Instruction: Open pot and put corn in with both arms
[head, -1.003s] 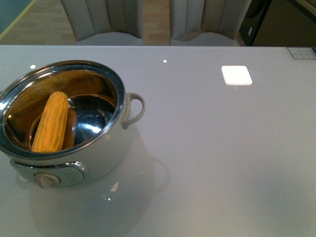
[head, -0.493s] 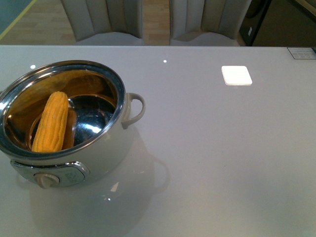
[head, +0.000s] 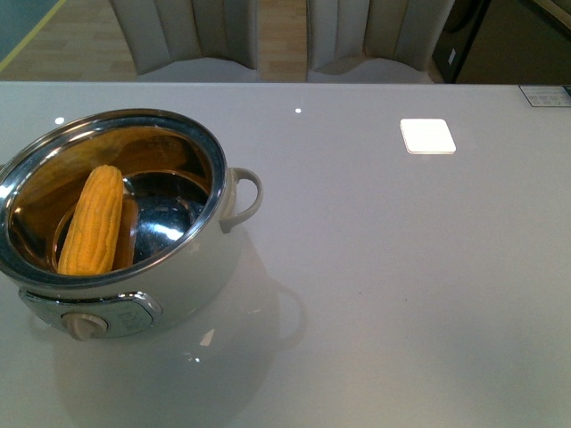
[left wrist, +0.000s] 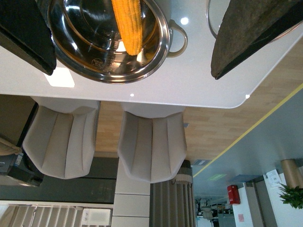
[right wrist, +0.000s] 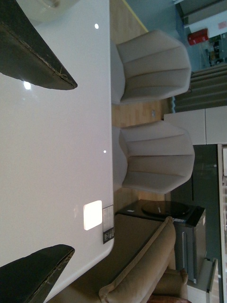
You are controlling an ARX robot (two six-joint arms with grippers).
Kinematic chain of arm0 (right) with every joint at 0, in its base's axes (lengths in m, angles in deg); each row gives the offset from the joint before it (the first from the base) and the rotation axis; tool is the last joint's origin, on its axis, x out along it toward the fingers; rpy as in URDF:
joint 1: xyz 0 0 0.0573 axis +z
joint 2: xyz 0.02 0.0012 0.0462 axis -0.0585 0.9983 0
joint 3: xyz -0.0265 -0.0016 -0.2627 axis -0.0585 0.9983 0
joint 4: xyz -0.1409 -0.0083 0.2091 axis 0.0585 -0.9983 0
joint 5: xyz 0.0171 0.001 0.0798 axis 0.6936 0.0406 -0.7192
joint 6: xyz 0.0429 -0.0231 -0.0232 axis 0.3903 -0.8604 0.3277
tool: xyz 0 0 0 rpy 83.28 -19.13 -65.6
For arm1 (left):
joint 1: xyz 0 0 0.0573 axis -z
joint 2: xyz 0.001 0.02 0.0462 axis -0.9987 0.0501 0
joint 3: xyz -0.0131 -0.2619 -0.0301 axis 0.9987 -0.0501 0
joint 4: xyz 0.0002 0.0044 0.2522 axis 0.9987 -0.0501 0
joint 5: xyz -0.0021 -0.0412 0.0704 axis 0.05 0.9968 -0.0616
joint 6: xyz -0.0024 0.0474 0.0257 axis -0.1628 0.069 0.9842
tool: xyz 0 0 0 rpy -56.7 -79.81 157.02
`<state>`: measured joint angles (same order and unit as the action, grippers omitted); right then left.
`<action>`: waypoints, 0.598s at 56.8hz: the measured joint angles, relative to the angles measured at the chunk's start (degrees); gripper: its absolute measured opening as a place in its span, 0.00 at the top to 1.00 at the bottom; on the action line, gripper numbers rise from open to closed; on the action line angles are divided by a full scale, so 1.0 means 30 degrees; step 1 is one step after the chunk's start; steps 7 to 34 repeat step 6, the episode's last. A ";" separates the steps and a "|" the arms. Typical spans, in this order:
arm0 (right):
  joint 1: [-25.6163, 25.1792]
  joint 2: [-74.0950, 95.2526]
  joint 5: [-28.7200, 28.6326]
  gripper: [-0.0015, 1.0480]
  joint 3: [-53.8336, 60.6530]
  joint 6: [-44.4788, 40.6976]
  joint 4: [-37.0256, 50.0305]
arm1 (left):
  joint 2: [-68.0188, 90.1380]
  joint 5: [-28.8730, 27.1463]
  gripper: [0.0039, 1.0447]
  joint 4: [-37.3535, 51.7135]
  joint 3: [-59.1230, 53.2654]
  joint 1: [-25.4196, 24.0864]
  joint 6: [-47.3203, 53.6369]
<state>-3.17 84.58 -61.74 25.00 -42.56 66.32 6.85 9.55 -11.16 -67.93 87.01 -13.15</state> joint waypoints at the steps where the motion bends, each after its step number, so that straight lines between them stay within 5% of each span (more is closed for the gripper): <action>1: 0.0000 0.0000 0.0000 0.09 0.0000 0.0000 0.0000 | 0.0000 0.0000 0.07 0.0000 0.0000 0.0000 0.0000; 34: 0.0000 0.0000 0.0000 0.09 0.0000 0.0000 0.0000 | 0.0000 0.0000 0.07 0.0000 0.0000 0.0000 0.0000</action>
